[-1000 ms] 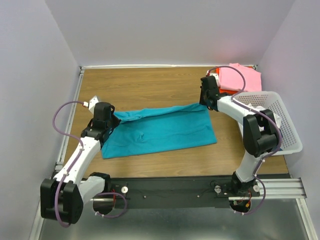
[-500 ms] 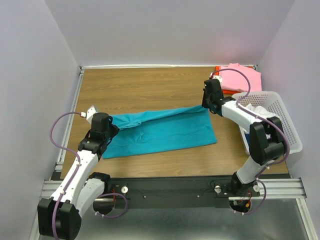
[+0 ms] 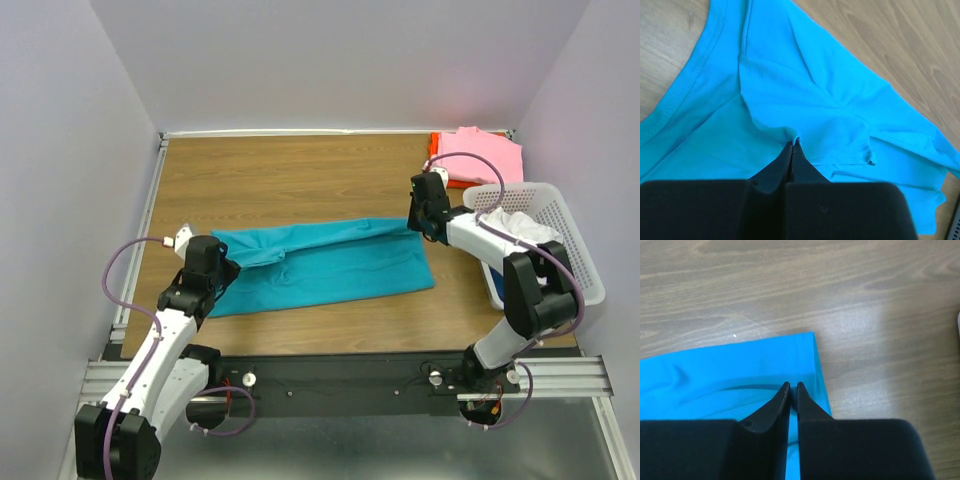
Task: Fold and stack the t-shirts
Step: Fold the tshirt
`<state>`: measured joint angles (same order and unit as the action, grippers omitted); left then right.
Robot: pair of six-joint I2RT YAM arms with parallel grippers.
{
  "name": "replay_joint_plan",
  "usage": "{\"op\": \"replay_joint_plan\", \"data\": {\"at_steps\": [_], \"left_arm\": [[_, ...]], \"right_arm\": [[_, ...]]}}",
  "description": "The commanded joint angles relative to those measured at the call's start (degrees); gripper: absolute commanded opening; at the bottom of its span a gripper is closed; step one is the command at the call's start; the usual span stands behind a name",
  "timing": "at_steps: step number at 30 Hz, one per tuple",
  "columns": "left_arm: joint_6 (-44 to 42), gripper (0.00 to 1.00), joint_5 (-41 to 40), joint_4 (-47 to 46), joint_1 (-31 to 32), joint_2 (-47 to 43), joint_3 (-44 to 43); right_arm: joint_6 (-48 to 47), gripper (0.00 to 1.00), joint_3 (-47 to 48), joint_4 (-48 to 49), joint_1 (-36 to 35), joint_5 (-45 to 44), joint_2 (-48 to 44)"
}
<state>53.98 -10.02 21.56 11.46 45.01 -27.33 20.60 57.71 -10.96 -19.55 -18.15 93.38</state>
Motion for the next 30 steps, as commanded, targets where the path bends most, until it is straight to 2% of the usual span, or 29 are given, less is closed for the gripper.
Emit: {"op": "replay_joint_plan", "data": {"at_steps": [1,3,4,6,7,8,9,10,12,15,16,20,22,28,30], "left_arm": [[3.06,0.15,0.88,1.20,1.01,-2.55,2.98],[3.68,0.30,0.97,1.11,1.28,-3.70,3.60],[4.20,0.42,1.23,1.29,1.54,-5.71,4.21],[4.56,0.53,1.84,1.29,1.89,-6.34,4.65],[4.82,0.59,1.93,1.29,2.07,-7.91,5.00],[5.08,0.71,1.76,1.55,2.25,-8.53,5.18],[5.43,0.77,1.76,1.64,2.51,-9.67,5.27],[5.53,0.92,1.76,1.64,2.51,-10.03,5.18],[4.83,0.97,1.67,1.73,2.60,-10.30,4.22],[3.86,0.97,-0.08,1.82,2.60,-7.15,1.59],[3.42,0.97,0.00,0.16,2.60,-5.92,1.06],[0.34,0.98,6.04,-10.88,2.60,3.22,0.44],[-0.79,0.98,7.38,-15.30,2.51,11.35,-0.78],[-4.05,0.98,11.32,-19.36,2.60,34.39,-9.92],[-4.67,0.98,11.95,-20.59,2.60,38.72,-12.91]], "right_arm": [[3.21,0.28,-3.30,0.41,-0.05,-0.74,-3.29],[4.53,0.29,-4.71,0.33,-0.14,-0.83,-4.08],[5.15,0.36,-5.24,0.33,-0.14,-1.44,-4.52],[5.85,0.38,-5.50,0.33,-0.14,-1.89,-4.87],[6.20,0.51,-6.03,0.24,-0.14,-1.89,-5.92],[6.47,0.68,-6.29,0.24,-0.14,-1.45,-6.37],[6.56,1.00,-6.47,0.24,-0.14,-1.10,-6.89],[6.56,1.00,-6.47,0.24,-0.14,-0.40,-7.86],[5.08,1.00,-6.12,0.33,-0.05,0.83,-8.65],[3.49,1.00,-5.07,0.33,-0.14,7.58,-9.89],[2.70,1.00,-4.20,0.41,-0.14,12.39,-9.71],[0.06,1.00,-2.35,1.55,-0.84,20.41,-5.94],[-0.12,1.00,-0.85,1.82,-1.28,21.40,-2.69],[0.75,1.00,2.57,2.35,-1.98,21.67,6.35],[1.63,1.00,2.49,2.44,-2.24,21.93,7.42]]}}
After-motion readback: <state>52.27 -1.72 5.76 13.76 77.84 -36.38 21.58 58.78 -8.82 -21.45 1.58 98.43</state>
